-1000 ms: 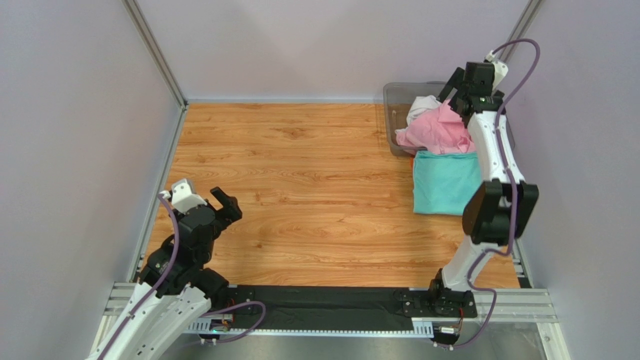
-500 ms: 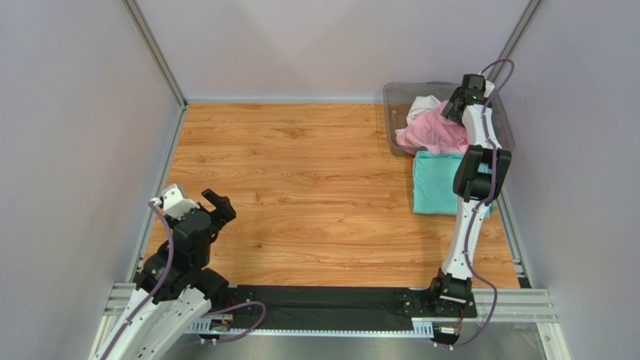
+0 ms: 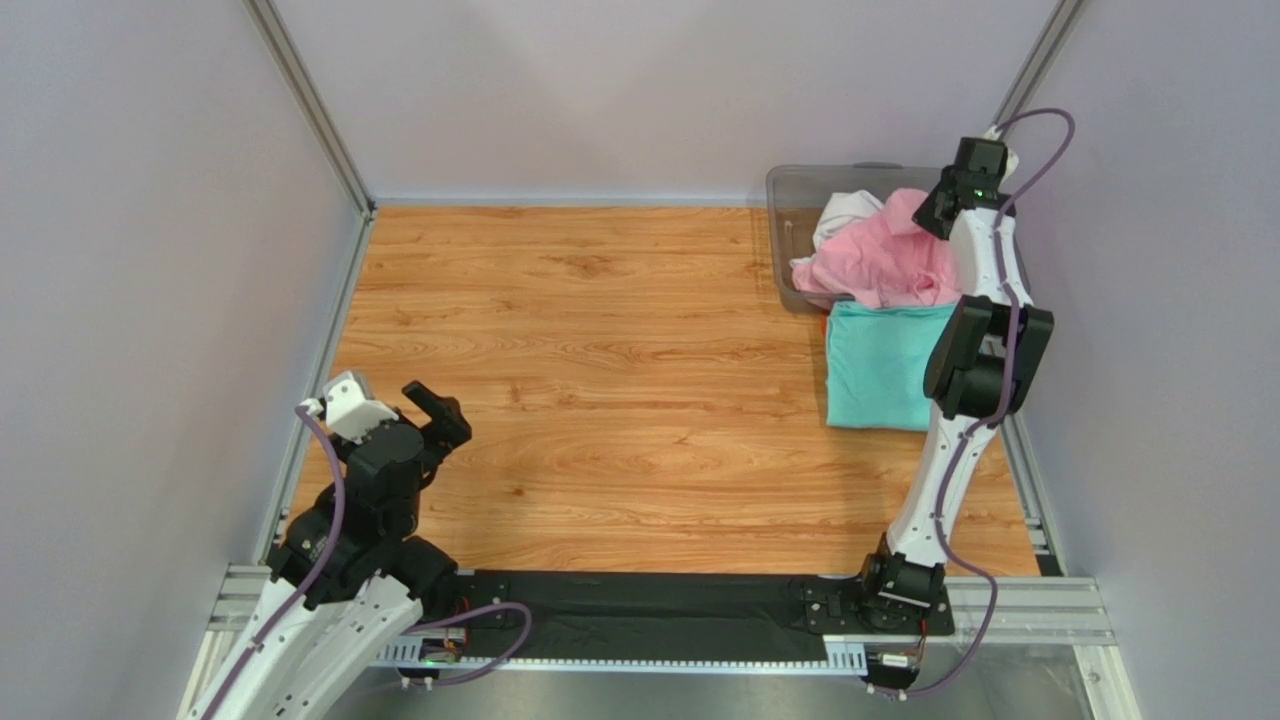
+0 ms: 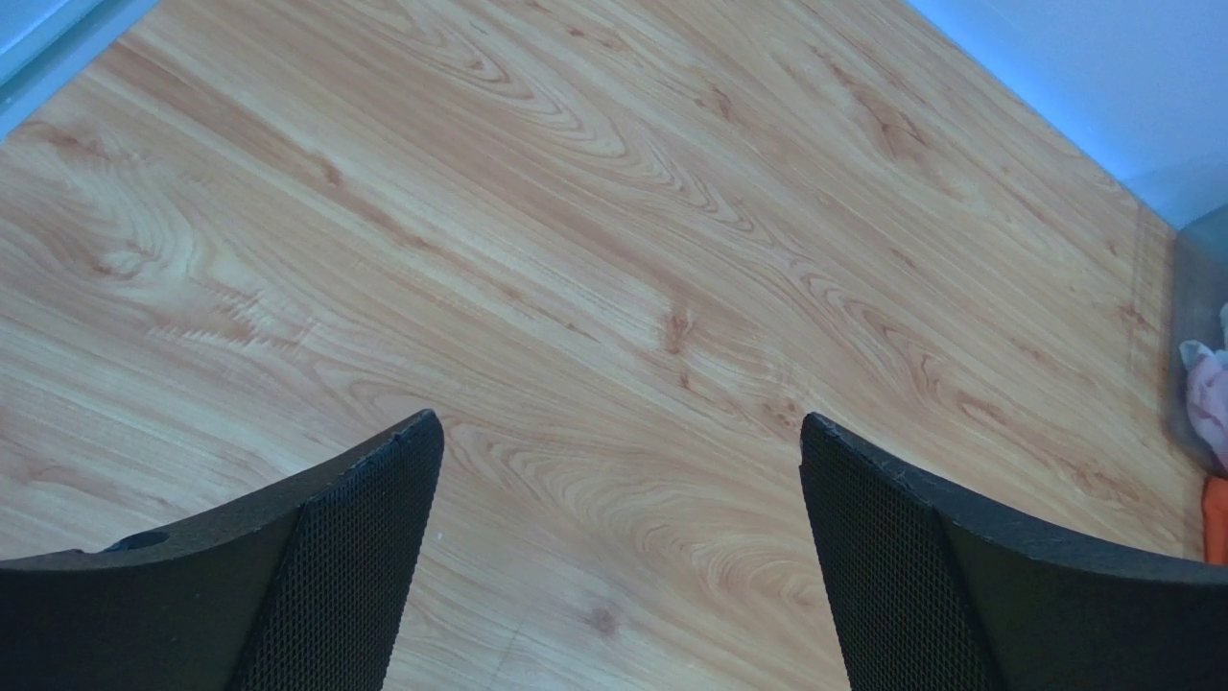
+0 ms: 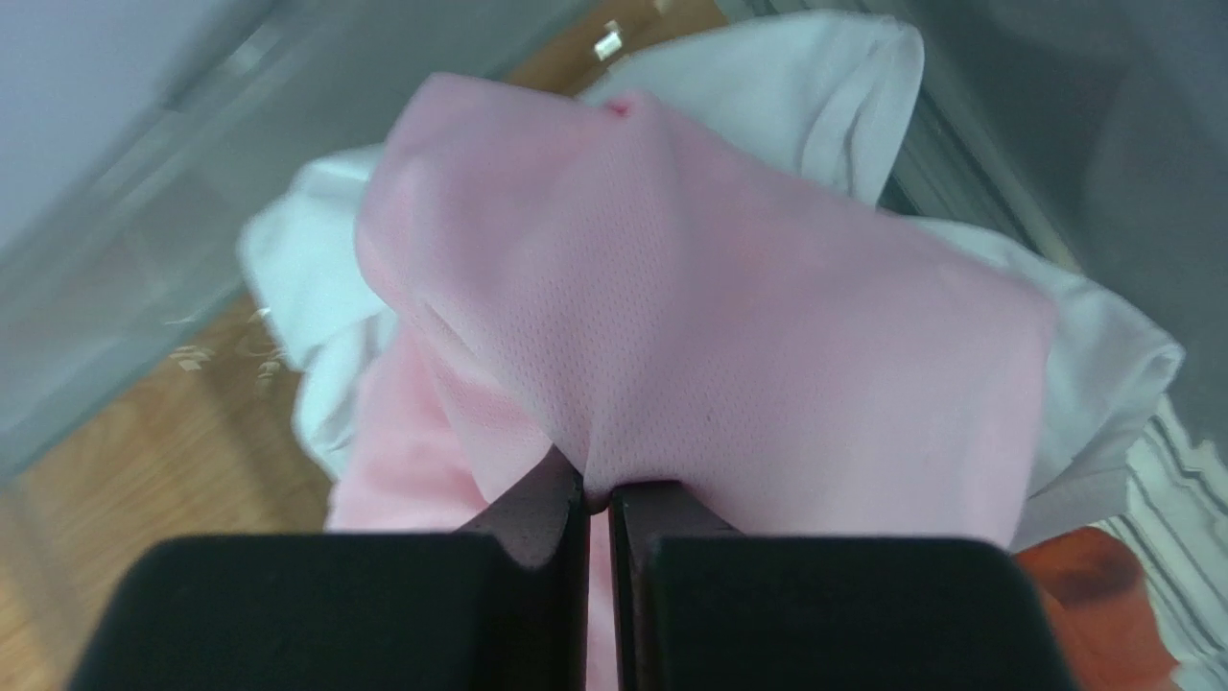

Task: Fold and stack the t-shirts
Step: Grab the tshirt from the pile

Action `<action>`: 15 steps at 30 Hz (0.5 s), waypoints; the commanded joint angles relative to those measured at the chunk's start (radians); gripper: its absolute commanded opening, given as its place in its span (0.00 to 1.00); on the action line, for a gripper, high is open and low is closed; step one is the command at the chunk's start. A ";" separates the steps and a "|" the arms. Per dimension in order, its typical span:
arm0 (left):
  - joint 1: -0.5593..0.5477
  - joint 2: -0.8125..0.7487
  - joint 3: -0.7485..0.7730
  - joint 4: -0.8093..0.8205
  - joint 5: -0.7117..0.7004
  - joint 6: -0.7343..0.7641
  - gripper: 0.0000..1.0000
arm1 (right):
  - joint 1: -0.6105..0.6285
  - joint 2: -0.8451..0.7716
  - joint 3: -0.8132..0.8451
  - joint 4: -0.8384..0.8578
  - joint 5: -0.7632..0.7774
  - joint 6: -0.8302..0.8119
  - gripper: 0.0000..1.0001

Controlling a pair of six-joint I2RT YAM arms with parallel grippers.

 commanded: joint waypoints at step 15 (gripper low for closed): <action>-0.002 -0.048 0.001 -0.053 0.187 -0.080 1.00 | 0.214 -0.799 -0.135 0.193 -0.202 -0.064 0.00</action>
